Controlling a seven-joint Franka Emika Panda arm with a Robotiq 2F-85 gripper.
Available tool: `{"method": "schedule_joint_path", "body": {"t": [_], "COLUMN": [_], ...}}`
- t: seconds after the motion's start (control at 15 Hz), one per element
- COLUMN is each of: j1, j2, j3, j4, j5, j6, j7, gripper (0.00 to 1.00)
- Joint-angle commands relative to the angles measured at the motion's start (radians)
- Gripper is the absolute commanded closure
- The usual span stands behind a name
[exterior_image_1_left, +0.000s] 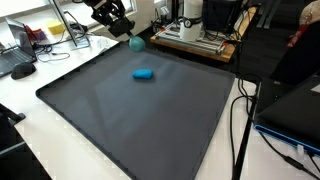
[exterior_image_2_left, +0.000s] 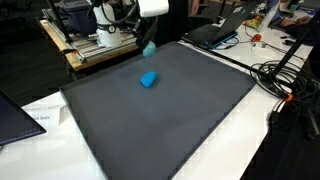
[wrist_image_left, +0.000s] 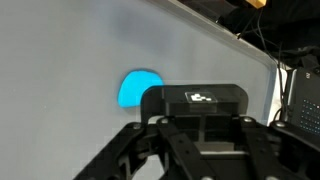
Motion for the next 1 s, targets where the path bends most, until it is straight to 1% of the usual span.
{"method": "schedule_joint_path", "body": {"t": [0.0,0.13,0.2,0.27,0.33,0.4,0.67,0.93], "j1": [0.003,0.003,0.002,0.033,0.037,0.059,0.119,0.173], "j2": [-0.006,-0.012,-0.012,-0.004,0.003,0.012,0.048,0.112], "j3": [-0.004,-0.008,-0.009,-0.015,-0.007,-0.006,0.015,0.026], "j4": [-0.007,-0.015,-0.015,-0.006,0.007,0.013,0.021,0.038], "j5": [0.000,-0.001,-0.001,-0.064,-0.071,-0.116,-0.219,-0.310], "j6": [0.002,0.005,0.006,0.024,0.006,0.009,-0.018,-0.035], "j7": [0.001,0.001,0.001,0.064,0.061,0.104,0.172,0.231], "gripper": [0.53,0.53,0.78,0.78,0.78,0.78,0.78,0.78]}}
